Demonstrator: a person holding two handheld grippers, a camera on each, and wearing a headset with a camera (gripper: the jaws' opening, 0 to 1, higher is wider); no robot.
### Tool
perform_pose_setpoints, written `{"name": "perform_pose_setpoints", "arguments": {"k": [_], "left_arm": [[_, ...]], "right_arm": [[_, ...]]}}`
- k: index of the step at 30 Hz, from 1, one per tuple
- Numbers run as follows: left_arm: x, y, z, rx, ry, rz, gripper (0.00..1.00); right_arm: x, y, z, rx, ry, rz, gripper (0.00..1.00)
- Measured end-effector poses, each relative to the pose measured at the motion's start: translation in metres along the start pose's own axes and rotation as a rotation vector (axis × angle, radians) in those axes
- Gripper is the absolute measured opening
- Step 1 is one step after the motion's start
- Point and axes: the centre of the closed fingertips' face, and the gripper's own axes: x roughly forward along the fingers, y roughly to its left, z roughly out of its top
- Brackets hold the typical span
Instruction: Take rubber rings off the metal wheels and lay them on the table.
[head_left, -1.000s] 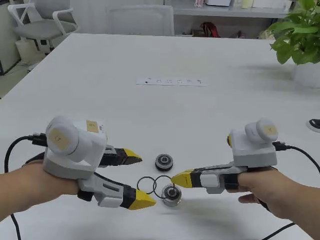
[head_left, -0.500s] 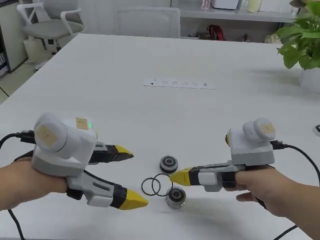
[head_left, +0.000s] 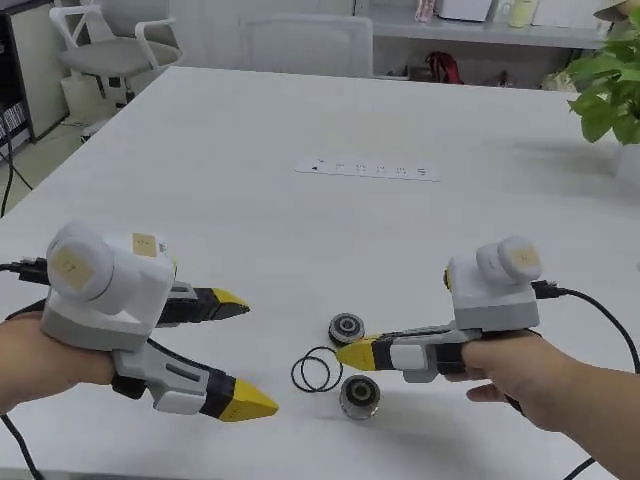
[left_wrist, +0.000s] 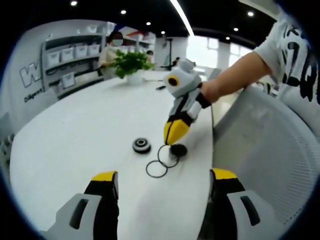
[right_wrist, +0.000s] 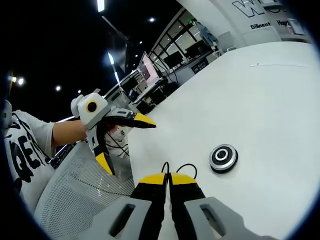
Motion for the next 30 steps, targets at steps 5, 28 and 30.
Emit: {"name": "perform_pose_setpoints", "arguments": {"k": [5, 28, 30], "left_arm": [[-0.004, 0.002, -0.002, -0.004, 0.0, 0.009, 0.76], [-0.01, 0.003, -0.012, -0.014, 0.017, 0.021, 0.77], [-0.01, 0.003, -0.012, -0.014, 0.018, 0.02, 0.77]], "right_arm": [[0.005, -0.002, 0.0, 0.003, 0.008, -0.001, 0.0], [0.022, -0.004, -0.018, -0.078, 0.101, -0.024, 0.0], [0.022, -0.004, -0.017, -0.084, 0.095, -0.022, 0.0]]}}
